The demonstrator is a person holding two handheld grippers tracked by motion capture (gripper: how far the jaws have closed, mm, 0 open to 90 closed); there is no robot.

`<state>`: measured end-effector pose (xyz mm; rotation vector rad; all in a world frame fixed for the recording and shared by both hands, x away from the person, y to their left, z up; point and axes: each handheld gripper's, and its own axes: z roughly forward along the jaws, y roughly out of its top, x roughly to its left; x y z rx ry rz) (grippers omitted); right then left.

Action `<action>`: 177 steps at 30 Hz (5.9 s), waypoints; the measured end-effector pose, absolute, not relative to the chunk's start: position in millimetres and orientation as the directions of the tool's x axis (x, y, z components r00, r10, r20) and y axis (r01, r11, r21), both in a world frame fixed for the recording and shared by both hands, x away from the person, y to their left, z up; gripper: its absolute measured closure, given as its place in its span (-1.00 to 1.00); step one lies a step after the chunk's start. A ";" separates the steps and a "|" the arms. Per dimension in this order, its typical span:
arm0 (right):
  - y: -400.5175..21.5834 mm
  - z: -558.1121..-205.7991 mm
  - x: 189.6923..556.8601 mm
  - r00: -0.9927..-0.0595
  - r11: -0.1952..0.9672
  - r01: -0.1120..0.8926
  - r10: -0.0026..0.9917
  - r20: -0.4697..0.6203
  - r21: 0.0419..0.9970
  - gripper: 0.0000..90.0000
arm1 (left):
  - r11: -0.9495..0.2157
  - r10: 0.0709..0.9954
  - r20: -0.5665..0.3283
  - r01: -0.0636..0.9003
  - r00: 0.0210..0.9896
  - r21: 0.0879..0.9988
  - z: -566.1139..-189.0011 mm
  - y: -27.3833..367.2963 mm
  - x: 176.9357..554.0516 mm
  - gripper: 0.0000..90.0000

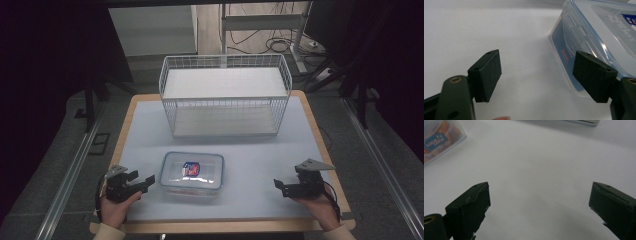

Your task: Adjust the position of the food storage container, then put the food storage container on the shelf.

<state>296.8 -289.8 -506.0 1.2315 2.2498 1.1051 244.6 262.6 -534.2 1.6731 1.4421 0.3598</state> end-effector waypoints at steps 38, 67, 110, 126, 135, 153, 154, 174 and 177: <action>-297.1 -503.9 294.8 -0.533 0.297 0.561 0.844 0.063 0.773 -0.79 | -0.036 0.868 -0.323 0.696 0.377 0.717 -523.8 268.2 242.4 0.98; -292.4 -501.6 291.4 -0.533 0.293 0.566 0.843 0.070 0.771 -0.78 | -0.157 0.791 -0.351 0.721 0.500 0.675 -522.5 220.5 255.0 1.00; -285.9 -497.2 286.2 -0.586 0.323 0.537 0.808 0.069 0.779 -0.77 | -0.112 0.773 -0.373 0.690 0.512 0.715 -506.5 188.9 278.0 0.96; -283.6 -493.5 285.8 -0.633 0.300 0.534 0.762 0.139 0.790 -0.79 | -0.011 0.748 -0.473 0.722 0.465 0.692 -502.5 193.3 279.7 -0.39; -280.0 -494.6 289.6 -0.657 0.297 0.574 0.723 0.213 0.763 -0.74 | 0.035 0.694 -0.575 0.778 0.432 0.627 -507.2 189.7 285.5 -0.53; -271.9 -494.3 291.0 -0.665 0.305 0.581 0.713 0.224 0.755 -0.78 | 0.000 0.600 -0.678 0.848 0.424 0.530 -517.0 157.3 309.5 -0.60; -272.0 -494.2 290.8 -0.665 0.303 0.582 0.712 0.226 0.755 -0.78 | -0.001 0.599 -0.682 0.853 0.419 0.522 -518.0 156.7 310.3 -0.60; -265.0 -487.1 298.8 -0.671 0.289 0.588 0.695 0.257 0.756 -0.74 | 0.003 0.583 -0.699 0.859 0.414 0.511 -522.9 149.9 315.2 -0.40; -256.4 -481.0 306.2 -0.674 0.278 0.605 0.678 0.294 0.747 -0.72 | 0.006 0.582 -0.700 0.859 0.414 0.512 -523.4 150.3 314.8 -0.39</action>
